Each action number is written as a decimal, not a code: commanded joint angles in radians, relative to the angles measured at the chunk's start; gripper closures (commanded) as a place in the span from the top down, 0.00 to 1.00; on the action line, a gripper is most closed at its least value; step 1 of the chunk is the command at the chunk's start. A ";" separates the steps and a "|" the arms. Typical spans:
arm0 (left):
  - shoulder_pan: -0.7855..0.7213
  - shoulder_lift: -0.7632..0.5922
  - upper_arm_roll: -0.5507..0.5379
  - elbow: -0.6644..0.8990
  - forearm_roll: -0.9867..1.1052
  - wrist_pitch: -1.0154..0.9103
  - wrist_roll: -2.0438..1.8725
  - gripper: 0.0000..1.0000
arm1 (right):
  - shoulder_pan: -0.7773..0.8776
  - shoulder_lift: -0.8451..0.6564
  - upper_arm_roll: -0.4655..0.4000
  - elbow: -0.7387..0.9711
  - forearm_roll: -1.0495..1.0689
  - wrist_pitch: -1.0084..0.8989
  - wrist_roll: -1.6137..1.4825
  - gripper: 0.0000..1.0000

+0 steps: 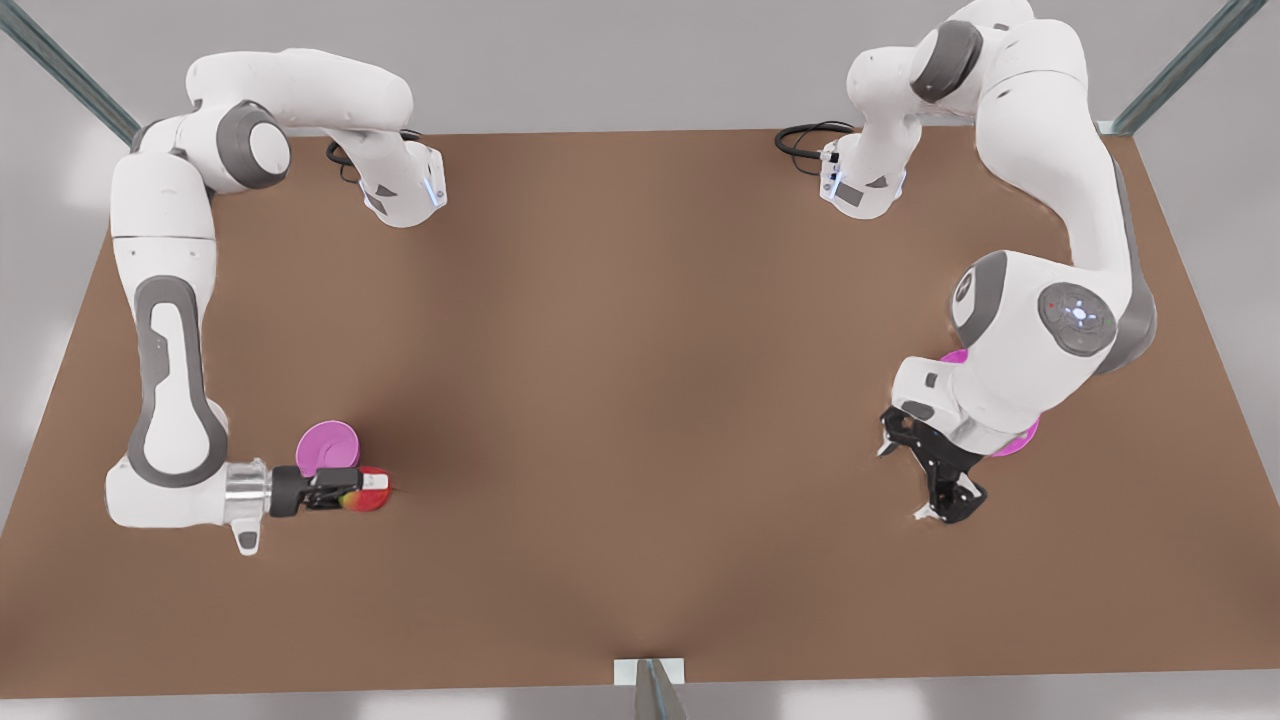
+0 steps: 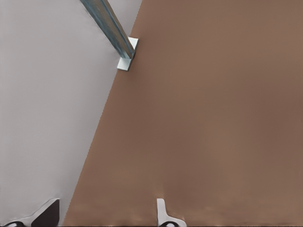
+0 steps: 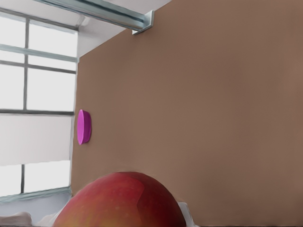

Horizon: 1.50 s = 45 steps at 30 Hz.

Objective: Use the left arm to pick up the apple from the plate, transfer it to the gripper of the right arm, and then use the right arm to place it into the bowl

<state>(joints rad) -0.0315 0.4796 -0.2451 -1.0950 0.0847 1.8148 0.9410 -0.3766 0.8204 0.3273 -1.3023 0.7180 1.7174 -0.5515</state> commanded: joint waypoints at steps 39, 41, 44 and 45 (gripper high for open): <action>0.013 -0.226 0.222 -0.289 -0.094 -0.212 -0.967 1.00 | -0.154 -0.127 -0.002 -0.200 -0.445 0.130 -0.524 1.00; 0.012 -0.226 0.222 -0.289 -0.094 -0.212 -0.967 1.00 | -0.088 -0.136 0.013 -0.016 -0.600 0.128 -0.495 1.00; 0.012 -0.226 0.222 -0.289 -0.094 -0.212 -0.967 1.00 | 0.097 -0.314 0.012 0.093 -0.805 0.126 -0.142 1.00; 0.010 -0.226 0.222 -0.289 -0.094 -0.212 -0.967 1.00 | 0.139 -0.386 0.012 0.093 -0.815 0.025 0.008 1.00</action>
<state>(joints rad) -0.0206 0.2543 -0.0229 -1.3841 -0.0097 1.6035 0.0545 -0.2698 0.4744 0.3392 -1.2206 0.0173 1.8237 -0.9294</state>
